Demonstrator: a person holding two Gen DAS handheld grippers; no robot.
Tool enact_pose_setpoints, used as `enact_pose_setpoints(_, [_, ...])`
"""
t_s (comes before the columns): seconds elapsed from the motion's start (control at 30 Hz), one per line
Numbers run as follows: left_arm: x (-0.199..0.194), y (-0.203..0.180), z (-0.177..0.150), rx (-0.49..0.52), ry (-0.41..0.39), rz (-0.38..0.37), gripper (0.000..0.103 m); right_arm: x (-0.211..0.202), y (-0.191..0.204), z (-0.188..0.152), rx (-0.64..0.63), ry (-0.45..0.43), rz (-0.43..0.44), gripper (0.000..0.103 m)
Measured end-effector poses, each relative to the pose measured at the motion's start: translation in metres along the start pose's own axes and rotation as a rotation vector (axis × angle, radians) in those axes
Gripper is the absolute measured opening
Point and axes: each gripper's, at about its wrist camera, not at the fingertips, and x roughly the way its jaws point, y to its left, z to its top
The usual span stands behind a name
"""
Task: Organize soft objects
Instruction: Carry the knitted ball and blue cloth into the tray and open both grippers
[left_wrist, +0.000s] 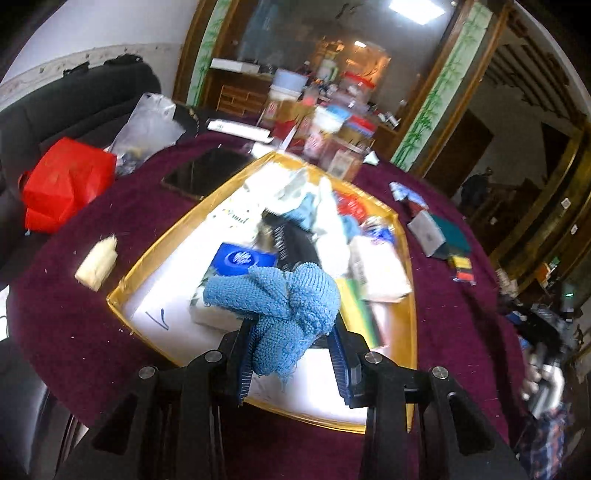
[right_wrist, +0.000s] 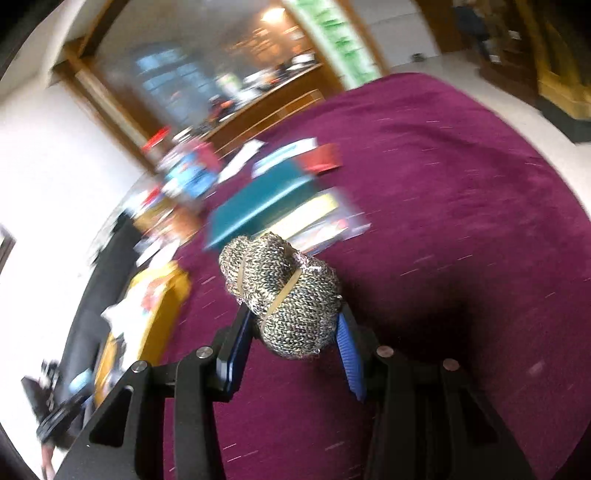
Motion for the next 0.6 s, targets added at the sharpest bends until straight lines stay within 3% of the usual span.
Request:
enact_pose_setpoints(0.07, [0.01, 0.001, 0.0, 0.003, 0.01, 0.036, 0.038, 0.0, 0.028, -0.008, -0.044, 0.029, 0.041, 0.043])
enact_pose_setpoints(0.2, [0.027, 0.005, -0.007, 0.05, 0.054, 0.137, 0.052, 0.01, 0.097, -0.028, -0.15, 0.1, 0.145, 0.043])
enact_pose_setpoints(0.27, [0.024, 0.002, -0.009, 0.077, 0.048, 0.157, 0.07, 0.019, 0.135, -0.043, -0.21, 0.148, 0.194, 0.043])
enact_pose_setpoints(0.43, [-0.004, 0.012, -0.011, 0.003, -0.018, 0.055, 0.071, 0.045, 0.215, -0.085, -0.366, 0.271, 0.28, 0.043])
enact_pose_setpoints(0.6, [-0.044, 0.028, -0.009, -0.092, -0.11, -0.009, 0.08, 0.073, 0.274, -0.129, -0.539, 0.365, 0.267, 0.044])
